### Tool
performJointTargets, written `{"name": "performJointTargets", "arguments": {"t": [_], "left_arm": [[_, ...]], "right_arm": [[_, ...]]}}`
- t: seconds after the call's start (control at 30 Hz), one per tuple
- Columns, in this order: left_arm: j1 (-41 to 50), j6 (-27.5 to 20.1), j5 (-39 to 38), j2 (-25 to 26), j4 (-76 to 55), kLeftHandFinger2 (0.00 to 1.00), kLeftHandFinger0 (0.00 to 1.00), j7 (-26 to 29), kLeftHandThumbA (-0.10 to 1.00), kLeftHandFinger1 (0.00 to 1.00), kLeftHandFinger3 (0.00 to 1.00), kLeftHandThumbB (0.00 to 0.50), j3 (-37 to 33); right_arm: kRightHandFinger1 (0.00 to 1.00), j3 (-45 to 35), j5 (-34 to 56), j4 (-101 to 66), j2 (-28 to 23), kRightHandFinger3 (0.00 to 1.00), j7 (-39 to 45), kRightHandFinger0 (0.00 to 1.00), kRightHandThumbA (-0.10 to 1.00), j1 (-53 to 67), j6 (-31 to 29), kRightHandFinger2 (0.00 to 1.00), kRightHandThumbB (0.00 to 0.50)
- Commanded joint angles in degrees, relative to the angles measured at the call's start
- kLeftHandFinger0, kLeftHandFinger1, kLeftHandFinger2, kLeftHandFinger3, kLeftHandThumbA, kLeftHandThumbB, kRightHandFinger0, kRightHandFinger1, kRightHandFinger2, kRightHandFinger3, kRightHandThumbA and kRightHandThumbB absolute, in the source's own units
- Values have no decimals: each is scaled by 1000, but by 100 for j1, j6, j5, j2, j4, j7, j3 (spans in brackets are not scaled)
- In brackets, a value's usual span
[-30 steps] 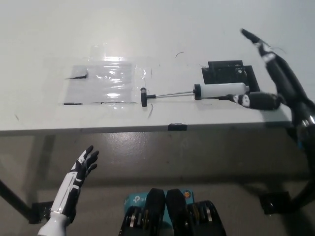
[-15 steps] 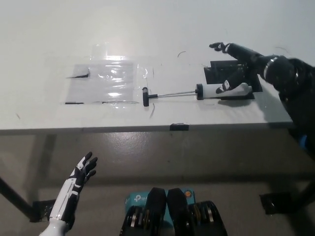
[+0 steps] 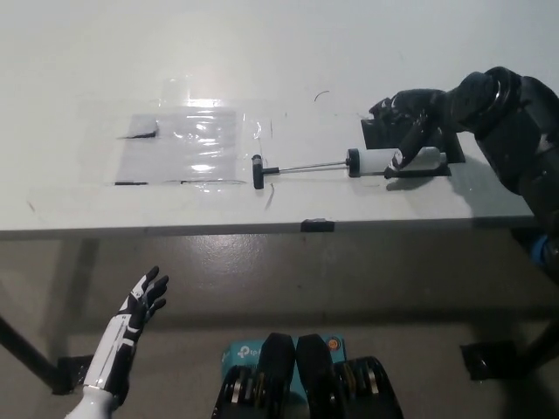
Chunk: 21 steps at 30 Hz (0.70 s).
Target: The robot uses right hand to pick up a small white air pumper and uses its left hand to compress it, and then puts it on the desk
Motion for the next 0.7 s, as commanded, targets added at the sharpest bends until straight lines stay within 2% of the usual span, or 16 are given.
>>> {"name": "performJointTargets", "arguments": {"t": [0.0,0.13,0.2,0.3,0.37,0.67], "left_arm": [[22,-215,-2,53,-196,1000,1000,-34,1000,1000,1000,130,65],[29,-269,12,58,-183,1000,1000,-43,1000,1000,1000,113,58],[29,-287,-20,52,-182,1000,1000,-52,1000,1000,1000,110,62],[72,-294,8,66,-205,1000,1000,-43,1000,1000,1000,107,69],[74,-303,2,66,-204,1000,1000,-48,1000,1000,1000,115,72],[106,-265,2,57,-253,1000,1000,-67,1000,1000,1000,117,59]], "right_arm": [[1000,51,-148,49,-56,1000,109,1000,1000,-402,-240,1000,412],[1000,88,-193,91,-48,1000,178,1000,1000,-394,-295,1000,364],[1000,101,-200,117,-40,1000,200,1000,1000,-393,-307,1000,358],[1000,152,-256,130,-4,1000,220,1000,1000,-365,-334,1000,356],[1000,145,-262,189,10,1000,268,1000,1000,-367,-276,1000,378],[1000,123,-296,265,-7,1000,228,1000,1000,-292,-253,1000,356]]}}
